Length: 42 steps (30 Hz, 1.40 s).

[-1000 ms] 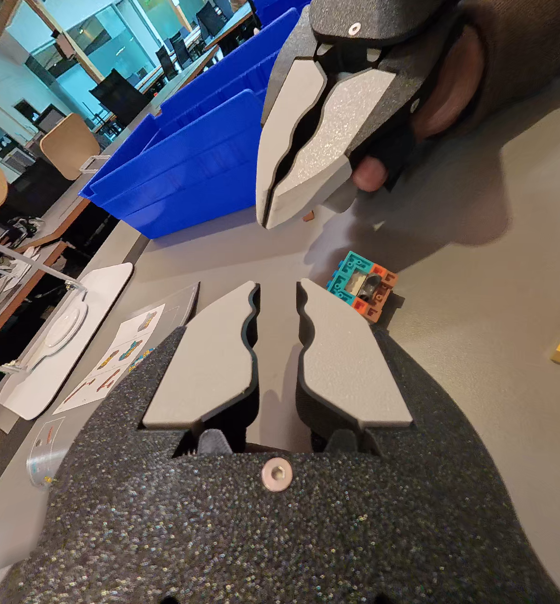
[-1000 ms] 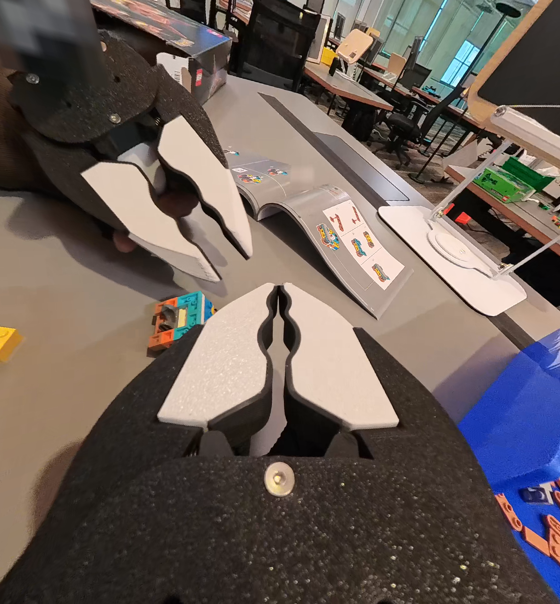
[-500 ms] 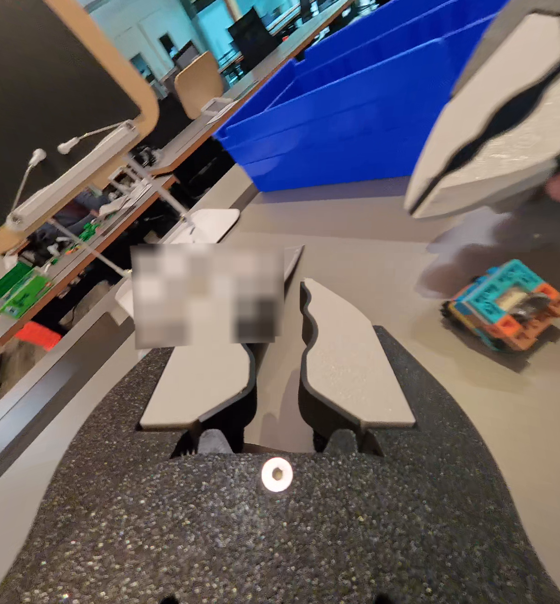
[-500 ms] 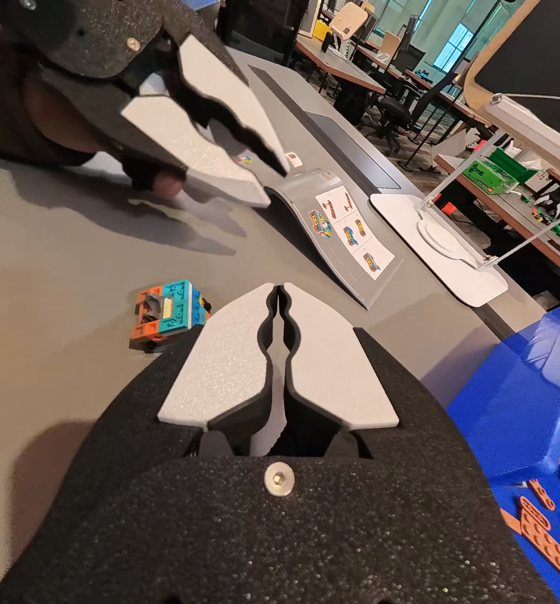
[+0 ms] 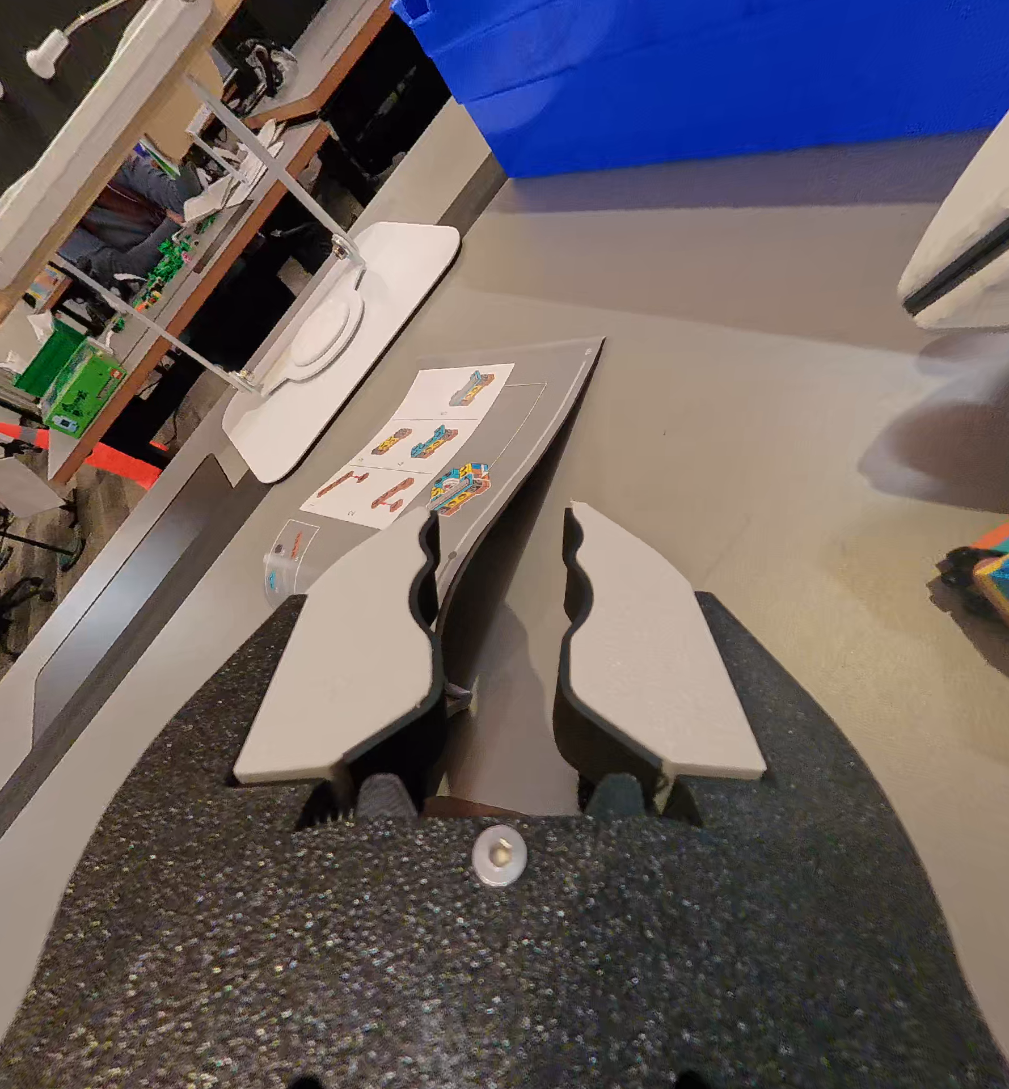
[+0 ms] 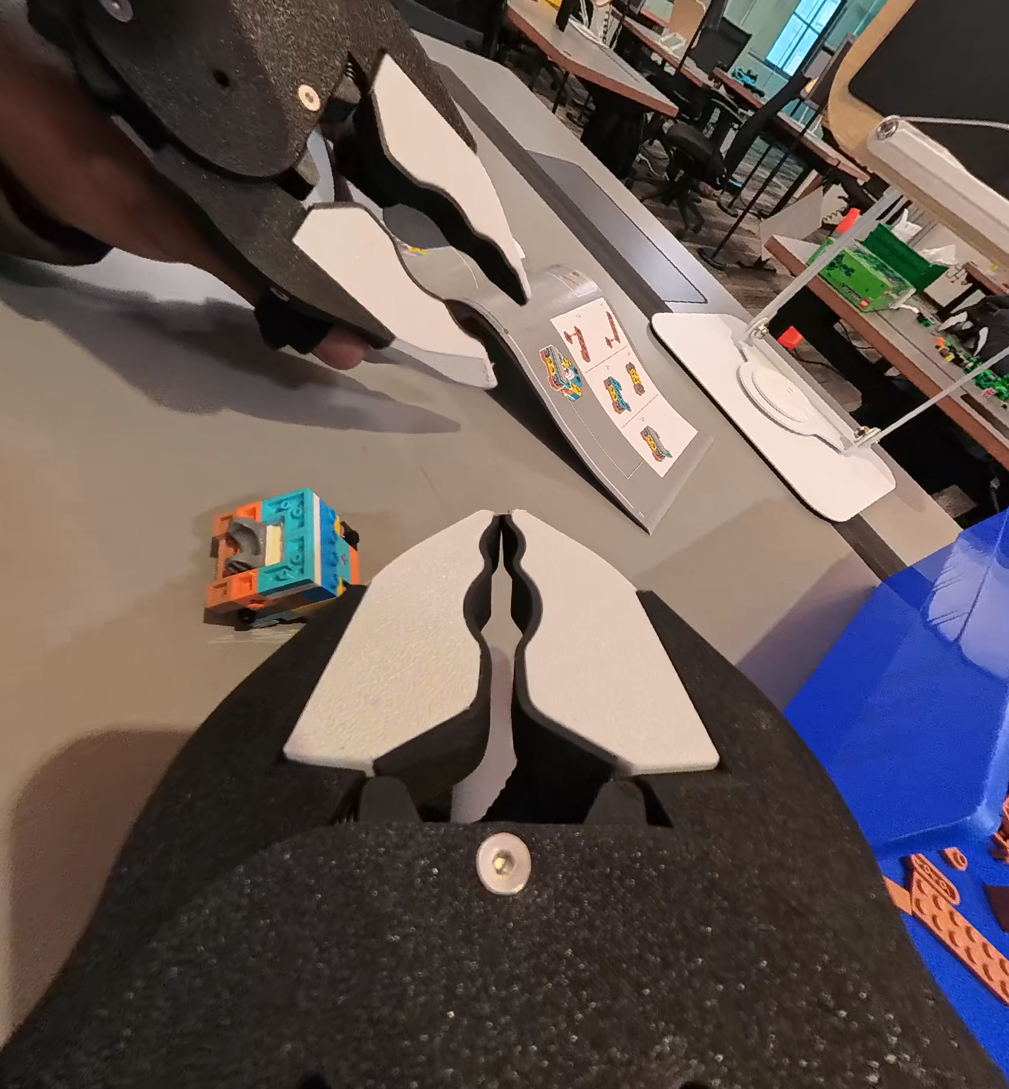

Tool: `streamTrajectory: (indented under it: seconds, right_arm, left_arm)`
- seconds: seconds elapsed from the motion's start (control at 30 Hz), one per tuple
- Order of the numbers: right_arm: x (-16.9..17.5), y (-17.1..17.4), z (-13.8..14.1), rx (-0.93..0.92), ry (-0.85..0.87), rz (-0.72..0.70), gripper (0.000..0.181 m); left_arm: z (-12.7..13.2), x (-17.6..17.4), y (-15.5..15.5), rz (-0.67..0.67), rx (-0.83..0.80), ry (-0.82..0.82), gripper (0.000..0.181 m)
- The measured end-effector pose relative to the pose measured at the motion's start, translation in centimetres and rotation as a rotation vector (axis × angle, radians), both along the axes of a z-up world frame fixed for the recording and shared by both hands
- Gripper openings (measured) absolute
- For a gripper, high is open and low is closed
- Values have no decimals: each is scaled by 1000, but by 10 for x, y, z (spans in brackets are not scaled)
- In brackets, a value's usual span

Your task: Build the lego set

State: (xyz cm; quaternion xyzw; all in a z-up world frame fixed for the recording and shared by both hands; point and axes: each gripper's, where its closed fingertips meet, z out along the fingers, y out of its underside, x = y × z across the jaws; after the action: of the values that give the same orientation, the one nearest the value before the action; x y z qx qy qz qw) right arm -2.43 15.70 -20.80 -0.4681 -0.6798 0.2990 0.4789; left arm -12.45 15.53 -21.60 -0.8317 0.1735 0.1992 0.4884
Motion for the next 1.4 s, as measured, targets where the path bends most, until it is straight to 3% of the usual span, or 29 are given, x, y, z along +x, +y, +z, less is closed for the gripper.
streamTrajectory:
  seconds: [1.4]
  right_arm:
    - [0,4,-5,35,-33,-28,1]
  left_arm:
    - [-4,11,6,-37,9,-10,40]
